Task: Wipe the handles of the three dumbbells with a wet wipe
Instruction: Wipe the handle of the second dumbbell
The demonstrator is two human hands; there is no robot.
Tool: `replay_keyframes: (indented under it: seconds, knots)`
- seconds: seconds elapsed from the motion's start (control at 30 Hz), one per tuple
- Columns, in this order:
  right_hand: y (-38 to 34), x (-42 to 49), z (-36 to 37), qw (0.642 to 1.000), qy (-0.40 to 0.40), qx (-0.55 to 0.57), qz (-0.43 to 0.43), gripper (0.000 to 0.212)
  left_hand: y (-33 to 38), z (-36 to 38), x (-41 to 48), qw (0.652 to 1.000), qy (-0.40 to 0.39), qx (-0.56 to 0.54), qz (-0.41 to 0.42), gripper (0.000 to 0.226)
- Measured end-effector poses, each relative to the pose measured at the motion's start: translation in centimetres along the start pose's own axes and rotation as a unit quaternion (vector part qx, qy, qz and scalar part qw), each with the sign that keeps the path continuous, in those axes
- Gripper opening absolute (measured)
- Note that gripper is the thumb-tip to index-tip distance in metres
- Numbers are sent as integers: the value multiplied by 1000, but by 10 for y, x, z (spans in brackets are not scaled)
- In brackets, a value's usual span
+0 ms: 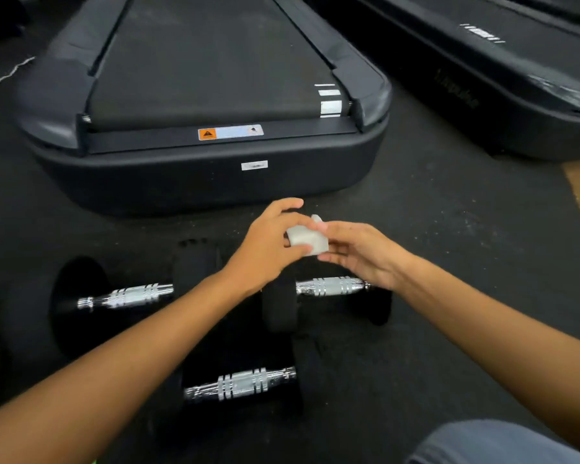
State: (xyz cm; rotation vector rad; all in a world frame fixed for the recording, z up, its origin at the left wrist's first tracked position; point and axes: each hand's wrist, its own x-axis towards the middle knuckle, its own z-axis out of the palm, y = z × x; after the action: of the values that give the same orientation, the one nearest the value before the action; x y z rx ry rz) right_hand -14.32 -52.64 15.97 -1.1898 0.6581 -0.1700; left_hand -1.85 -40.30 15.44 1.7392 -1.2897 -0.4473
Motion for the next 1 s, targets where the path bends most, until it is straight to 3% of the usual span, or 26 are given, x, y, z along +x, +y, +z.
replay_keyframes:
  seconds: [0.17, 0.4, 0.57, 0.67, 0.8, 0.9, 1.0]
  knots:
    - [46, 3, -29, 998, 62, -5, -16, 20, -9, 27, -3, 999, 33, -5, -33, 20]
    - [105, 17, -23, 980, 139, -136, -32, 12, -32, 46, -11, 967, 68, 241, -52, 34]
    - [118, 22, -11, 946, 188, -253, -75, 21, -49, 60, -19, 948, 66, 301, -72, 38]
    - [119, 16, -12, 887, 190, -406, -114, 35, -54, 67, -24, 952, 73, 282, -92, 43]
    - [123, 14, -16, 779, 206, -564, -181, 48, -54, 78, -26, 954, 121, 251, -114, 49]
    - [128, 17, -22, 692, 228, -628, -274, 51, -56, 84, -24, 948, 159, 253, -110, 52]
    - [136, 24, -23, 645, 177, -658, -346, 44, -58, 86, -24, 948, 178, 243, -103, 48]
